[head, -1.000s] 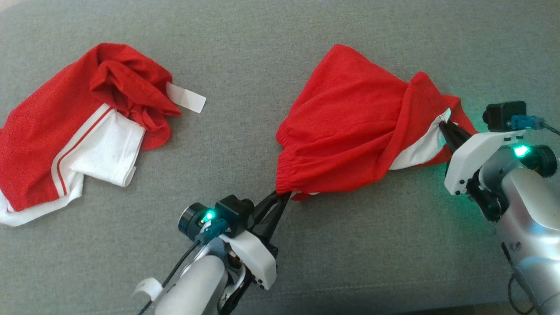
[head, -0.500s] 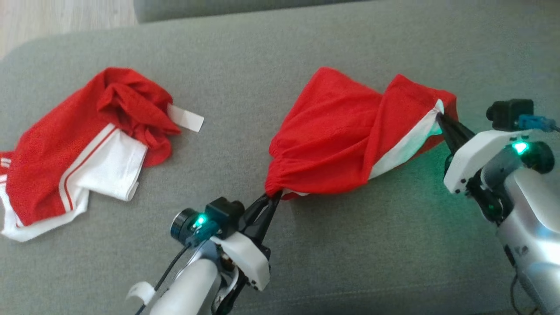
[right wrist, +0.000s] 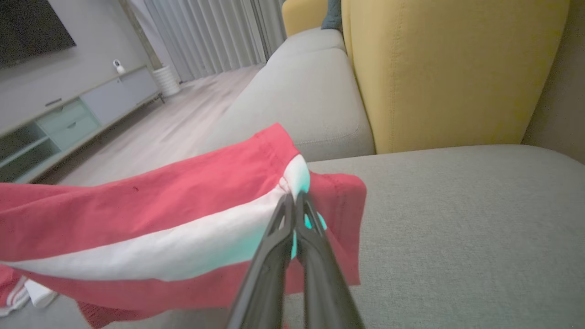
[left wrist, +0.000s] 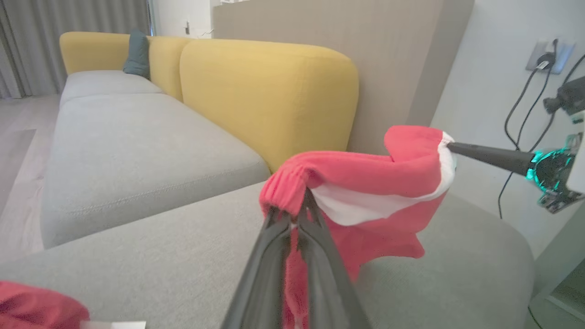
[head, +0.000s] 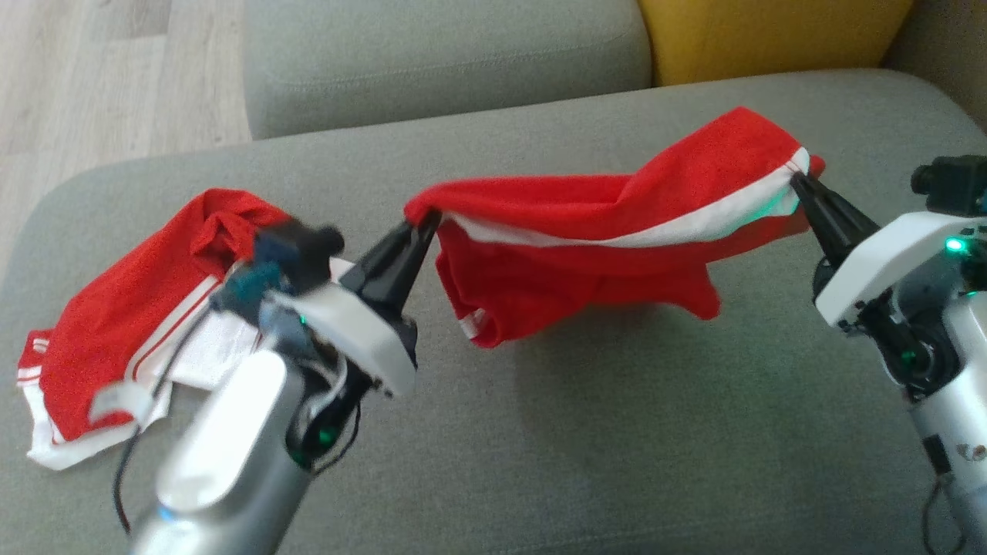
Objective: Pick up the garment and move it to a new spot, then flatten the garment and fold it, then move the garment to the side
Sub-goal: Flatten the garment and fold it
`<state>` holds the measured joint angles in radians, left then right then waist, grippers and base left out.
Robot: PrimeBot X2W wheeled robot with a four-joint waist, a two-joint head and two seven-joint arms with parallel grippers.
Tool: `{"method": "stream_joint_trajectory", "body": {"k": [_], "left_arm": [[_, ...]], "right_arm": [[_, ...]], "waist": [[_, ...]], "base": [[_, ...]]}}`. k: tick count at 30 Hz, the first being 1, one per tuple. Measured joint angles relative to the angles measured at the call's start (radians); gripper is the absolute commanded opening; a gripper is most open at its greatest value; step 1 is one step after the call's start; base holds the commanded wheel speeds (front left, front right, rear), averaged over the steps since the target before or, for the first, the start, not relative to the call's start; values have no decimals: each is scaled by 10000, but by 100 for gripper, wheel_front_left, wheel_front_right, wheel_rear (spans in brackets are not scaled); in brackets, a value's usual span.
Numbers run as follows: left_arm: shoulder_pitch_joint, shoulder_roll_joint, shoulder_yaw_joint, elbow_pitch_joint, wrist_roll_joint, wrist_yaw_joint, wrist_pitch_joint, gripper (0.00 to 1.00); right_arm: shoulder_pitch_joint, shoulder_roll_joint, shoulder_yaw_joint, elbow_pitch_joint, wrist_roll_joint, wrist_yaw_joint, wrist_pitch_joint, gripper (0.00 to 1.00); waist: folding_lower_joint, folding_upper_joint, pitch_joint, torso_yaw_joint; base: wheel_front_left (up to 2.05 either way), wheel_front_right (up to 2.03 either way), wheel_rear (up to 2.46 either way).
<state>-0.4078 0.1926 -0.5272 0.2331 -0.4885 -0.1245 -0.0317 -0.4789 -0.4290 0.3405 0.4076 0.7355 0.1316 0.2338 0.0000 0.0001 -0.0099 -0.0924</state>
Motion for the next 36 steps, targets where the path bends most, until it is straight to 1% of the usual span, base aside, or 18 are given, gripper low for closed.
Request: {"method": "stream_joint_trajectory", "body": {"k": [3, 7, 11, 13, 17, 20, 23, 27, 31, 34, 36], "left_arm": [[-497, 102, 138, -476, -441, -4, 616, 0], [-1521, 280, 591, -757, -855, -44, 1183, 0], [-2320, 261, 951, -826, -1296, 61, 1618, 0], [-2403, 251, 1103, -823, -1492, 109, 1789, 0], [-2342, 251, 1087, -809, -1848, 113, 2288, 0], [-2298, 247, 1147, -846, -1967, 253, 2282, 0], [-2156, 261, 1070, -1043, -2096, 247, 2437, 0], [-1856, 297, 884, -1118, -2150, 247, 2606, 0], [-1791, 520, 880, -976, -2150, 280, 2880, 0], [-2013, 531, 941, -351, -2326, 299, 3129, 0], [-2437, 581, 926, 180, -2224, 320, 3219, 0]], "right_arm": [[17, 305, -276, -278, 230, -2, -12, 0], [-154, 828, -970, -516, 159, -2, -481, 0], [-433, 1162, -970, -802, 65, -2, -316, 0], [-542, 1360, -1131, -1005, -8, 0, -571, 0], [-664, 1684, -1503, -1091, 182, -2, -451, 0], [-651, 1647, -1486, -1164, -81, -2, -314, 0], [-610, 1645, -1492, -1267, -79, -2, 19, 0], [-535, 1636, -1515, -1440, -190, -2, 130, 0], [-469, 1657, -1647, -1463, -508, -2, 314, 0], [-799, 1946, -1745, -943, -777, -2, 445, 0], [-1367, 2171, -1720, -418, -1080, -2, 489, 0]], "waist": [[0, 0, -175, -13], [0, 0, -335, -24], [0, 0, -439, -31], [0, 0, -459, -34], [0, 0, -535, 17], [0, 0, -559, 64], [0, 0, -567, 122], [0, 0, -495, 183], [0, 0, -269, 233], [0, 0, -11, 205], [0, 0, 220, 152]], "base": [[0, 0, 0], [0, 0, 0], [0, 0, 0], [0, 0, 0], [0, 0, 0], [0, 0, 0], [0, 0, 0], [0, 0, 0], [0, 0, 0], [0, 0, 0], [0, 0, 0]]}}
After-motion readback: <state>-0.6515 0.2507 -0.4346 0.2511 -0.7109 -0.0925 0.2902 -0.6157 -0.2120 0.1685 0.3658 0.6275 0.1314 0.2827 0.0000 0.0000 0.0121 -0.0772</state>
